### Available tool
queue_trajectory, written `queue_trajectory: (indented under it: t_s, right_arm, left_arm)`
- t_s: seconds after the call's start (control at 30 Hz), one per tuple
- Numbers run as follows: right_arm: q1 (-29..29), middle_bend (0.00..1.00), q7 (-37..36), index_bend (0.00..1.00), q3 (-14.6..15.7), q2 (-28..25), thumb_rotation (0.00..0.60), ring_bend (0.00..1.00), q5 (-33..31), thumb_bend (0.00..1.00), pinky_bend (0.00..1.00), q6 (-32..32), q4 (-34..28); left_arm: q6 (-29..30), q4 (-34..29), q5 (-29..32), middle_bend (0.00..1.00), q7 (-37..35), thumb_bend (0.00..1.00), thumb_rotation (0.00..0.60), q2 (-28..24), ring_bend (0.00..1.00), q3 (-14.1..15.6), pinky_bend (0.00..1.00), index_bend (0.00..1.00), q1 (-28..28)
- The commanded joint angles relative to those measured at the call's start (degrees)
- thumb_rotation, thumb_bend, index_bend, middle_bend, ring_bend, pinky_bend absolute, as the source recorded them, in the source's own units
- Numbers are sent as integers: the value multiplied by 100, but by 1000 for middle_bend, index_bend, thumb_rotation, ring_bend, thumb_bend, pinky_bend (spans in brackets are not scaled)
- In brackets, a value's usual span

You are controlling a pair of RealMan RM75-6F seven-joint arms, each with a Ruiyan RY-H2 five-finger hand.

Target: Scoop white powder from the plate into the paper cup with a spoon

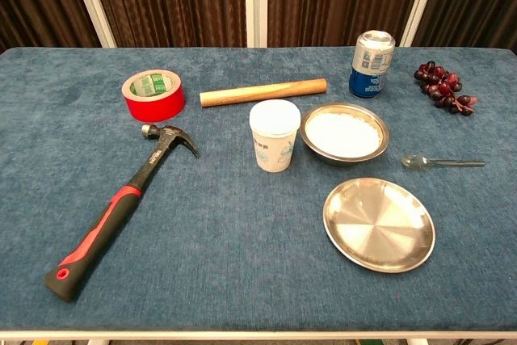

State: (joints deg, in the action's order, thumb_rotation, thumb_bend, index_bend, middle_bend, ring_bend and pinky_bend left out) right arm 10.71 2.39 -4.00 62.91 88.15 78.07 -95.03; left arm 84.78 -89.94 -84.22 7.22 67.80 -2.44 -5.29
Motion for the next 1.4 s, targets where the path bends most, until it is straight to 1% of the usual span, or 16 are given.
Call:
queue_trajectory:
  t_s: [0.03,0.13,0.27,0.43,0.5,0.63,0.87,1.07,1.4]
  right_arm:
    - [280,301,132,296,-73,134,600,57,-35,224,115,-366,102]
    - [610,321,188,346,-164,406,600,57,-185,224,115,-839,389]
    - [1041,342,224,353,-205,833,600,57,-413,226,118,-1539,893]
    - [1365,380,244,354,-165,1429,600,57,-561,245,124,-2030,1676]
    - [1432,383,237,362,-143,1641,600,57,-573,250,126,-2100,1974]
    - [1526,390,153,410,-93,2053,600,58,-594,250,132,-2193,2527]
    - [1650,448,-180,453,-41,2600,600,109,-559,250,163,-2237,3329]
    - [1749,476,-395,464,-8,2812,600,131,-535,250,166,-2306,3705]
    - [1820,506,-587,499,97,2979,600,149,-451,249,166,-2316,4008]
  left_arm:
    - [2,8,-11,151,-15,79,600,5,51,-2,32,126,-5]
    - [0,23,-18,151,-46,80,600,4,51,4,32,126,-2]
    - [4,40,-17,151,-89,80,600,-2,51,33,32,126,28]
    - [-13,50,6,151,-115,80,600,14,51,38,32,126,37]
    - [-41,42,15,151,-114,79,600,13,51,34,32,126,24]
    - [-78,45,29,151,-119,80,600,16,51,34,32,126,12]
    - [-139,64,57,151,-138,79,600,25,51,37,32,126,-5]
    - [-167,45,97,151,-127,80,600,23,51,26,32,126,-12]
    - [-202,47,125,151,-118,80,600,32,51,20,32,126,-26]
